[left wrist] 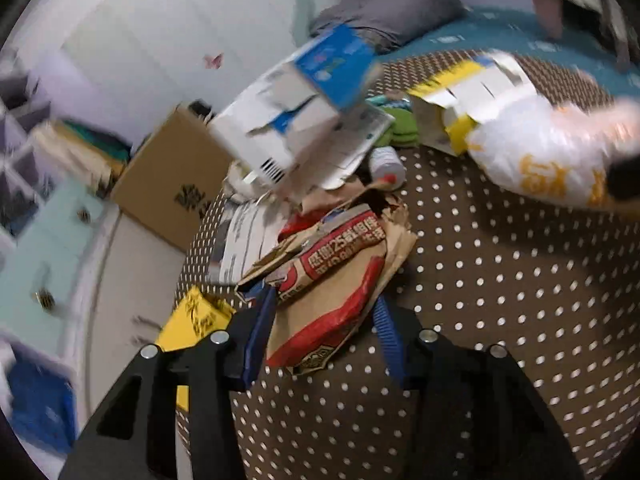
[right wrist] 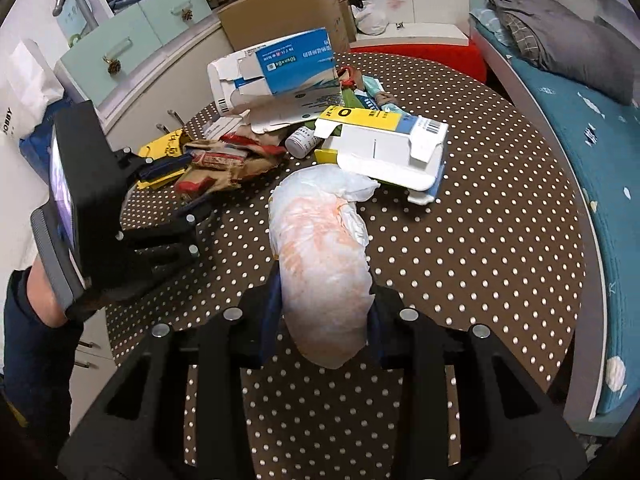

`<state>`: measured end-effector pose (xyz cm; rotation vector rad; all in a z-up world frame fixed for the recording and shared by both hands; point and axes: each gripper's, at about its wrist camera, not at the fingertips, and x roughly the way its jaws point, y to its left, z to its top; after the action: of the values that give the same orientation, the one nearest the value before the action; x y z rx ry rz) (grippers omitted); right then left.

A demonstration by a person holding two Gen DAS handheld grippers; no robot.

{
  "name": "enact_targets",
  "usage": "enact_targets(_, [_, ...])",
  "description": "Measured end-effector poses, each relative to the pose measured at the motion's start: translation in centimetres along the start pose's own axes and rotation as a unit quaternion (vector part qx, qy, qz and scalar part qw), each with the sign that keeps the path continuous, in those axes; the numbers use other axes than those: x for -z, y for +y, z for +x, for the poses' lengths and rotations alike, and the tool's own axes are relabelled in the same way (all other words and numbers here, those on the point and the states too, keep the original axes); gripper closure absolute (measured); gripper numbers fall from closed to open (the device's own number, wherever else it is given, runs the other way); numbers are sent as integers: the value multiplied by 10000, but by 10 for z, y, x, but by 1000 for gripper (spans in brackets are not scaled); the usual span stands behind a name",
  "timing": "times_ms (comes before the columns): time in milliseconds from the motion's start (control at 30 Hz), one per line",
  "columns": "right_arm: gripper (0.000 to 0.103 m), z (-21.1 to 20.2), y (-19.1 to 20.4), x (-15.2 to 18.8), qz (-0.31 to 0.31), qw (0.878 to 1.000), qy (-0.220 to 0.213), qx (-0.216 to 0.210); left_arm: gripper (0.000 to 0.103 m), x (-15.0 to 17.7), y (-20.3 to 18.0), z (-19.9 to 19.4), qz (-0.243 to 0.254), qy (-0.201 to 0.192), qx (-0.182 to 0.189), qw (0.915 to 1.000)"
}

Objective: Collect trash
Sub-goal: 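Grasp the white plastic bag with the right tool while the left tool grasps the snack wrapper, then carry both items to the clear bin and release them inside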

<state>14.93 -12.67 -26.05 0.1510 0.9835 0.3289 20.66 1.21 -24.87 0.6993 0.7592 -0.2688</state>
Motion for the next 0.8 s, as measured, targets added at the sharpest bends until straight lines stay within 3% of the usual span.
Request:
enact_targets(167, [67,-22,-9,9,44,9998,-144,-144,56,9,12,-18,-774,-111,413,9961])
enact_targets(267, [67,-34,-13,12,70,9995,-242,-215,56,14,19,-35,-1301,-241,635,9892])
enact_targets(467, [67,-70,-31,13,299,9969,-657,-319,56,8,25,-67,-2238,-608,1173,9656])
enact_targets(700, [67,-119,-85,13,715,9892,-1278,62,56,-32,-1,-105,-2556,-1160,1757,9436])
enact_targets(800, [67,-133,-123,20,1063,9837,-1409,344,56,-60,-24,-116,-2673,-1321,2264,9273])
